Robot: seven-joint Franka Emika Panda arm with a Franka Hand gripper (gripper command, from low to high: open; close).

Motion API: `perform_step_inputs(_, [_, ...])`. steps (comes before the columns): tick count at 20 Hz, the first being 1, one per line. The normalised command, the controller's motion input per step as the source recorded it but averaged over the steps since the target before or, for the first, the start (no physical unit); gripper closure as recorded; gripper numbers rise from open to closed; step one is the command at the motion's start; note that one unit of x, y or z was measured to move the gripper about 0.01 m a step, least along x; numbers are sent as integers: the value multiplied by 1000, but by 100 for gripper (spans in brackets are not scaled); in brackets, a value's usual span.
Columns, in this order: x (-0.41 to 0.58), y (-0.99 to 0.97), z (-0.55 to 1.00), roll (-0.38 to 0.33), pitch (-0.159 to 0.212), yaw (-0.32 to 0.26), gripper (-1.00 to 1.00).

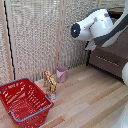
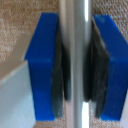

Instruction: Transport the gripper mindfully toward the orange-red bowl and clasp it to elevate with ease. Ensure your robot's arm aligns efficiently with the top drawer's opening. Carefully slide the orange-red bowl into the designated spot with precision. After confirmation, withdraw the gripper gently. Close the drawer smoothly by transitioning the gripper to its handle.

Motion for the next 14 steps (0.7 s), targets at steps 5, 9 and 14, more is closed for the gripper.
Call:
perform_step_inputs(5, [178, -702, 522, 5, 96, 47, 100])
perform_step_inputs(9, [79, -676, 256, 0, 76, 115, 100])
perform_step_inputs(14, [38, -733, 100, 0, 27, 128, 100])
